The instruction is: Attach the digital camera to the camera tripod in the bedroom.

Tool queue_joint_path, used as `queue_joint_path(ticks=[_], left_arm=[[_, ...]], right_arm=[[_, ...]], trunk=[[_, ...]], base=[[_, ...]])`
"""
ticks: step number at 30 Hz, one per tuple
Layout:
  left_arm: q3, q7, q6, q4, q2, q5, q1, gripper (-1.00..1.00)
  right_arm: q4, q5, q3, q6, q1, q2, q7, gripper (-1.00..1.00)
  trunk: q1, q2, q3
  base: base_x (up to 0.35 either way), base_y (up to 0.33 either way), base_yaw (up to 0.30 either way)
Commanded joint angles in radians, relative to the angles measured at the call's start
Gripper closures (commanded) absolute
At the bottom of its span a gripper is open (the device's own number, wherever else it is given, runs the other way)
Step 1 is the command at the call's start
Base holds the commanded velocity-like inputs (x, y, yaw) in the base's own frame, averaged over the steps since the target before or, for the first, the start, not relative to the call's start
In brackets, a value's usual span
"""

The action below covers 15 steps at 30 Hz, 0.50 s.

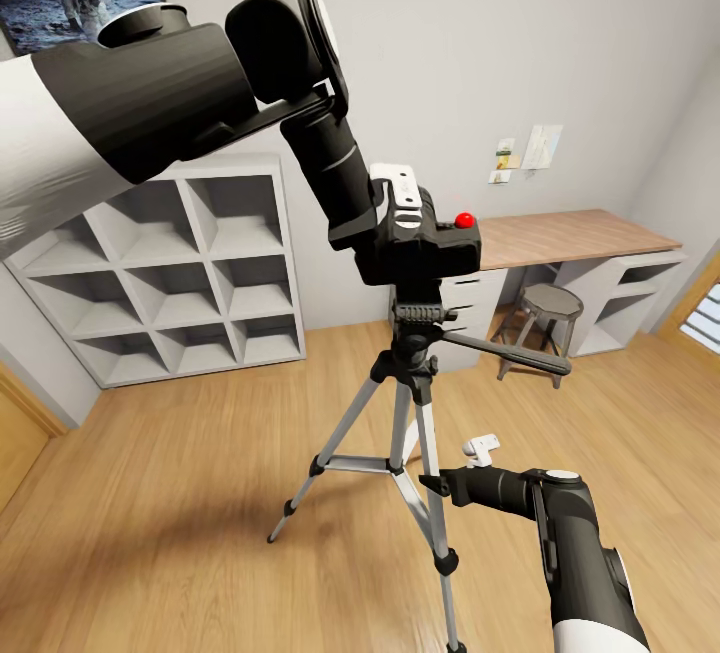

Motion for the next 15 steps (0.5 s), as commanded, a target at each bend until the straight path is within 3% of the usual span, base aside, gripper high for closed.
queue_joint_path(ticks=[1, 15], left_arm=[[-0.002, -0.003, 0.005, 0.0, 0.0, 0.002, -0.002, 1.0], [-0.003, -0.002, 0.005, 0.014, -0.012, 0.004, -0.002, 1.0]], right_arm=[[-0.001, 0.025, -0.002, -0.004, -0.001, 0.001, -0.045, 1.0], [-0.001, 0.025, -0.002, -0.005, -0.001, 0.001, -0.044, 1.0]], trunk=[[0.001, -0.002, -0.002], [0.001, -0.002, -0.002]], base=[[0.0, 0.0, 0.0], [0.0, 0.0, 0.0]])
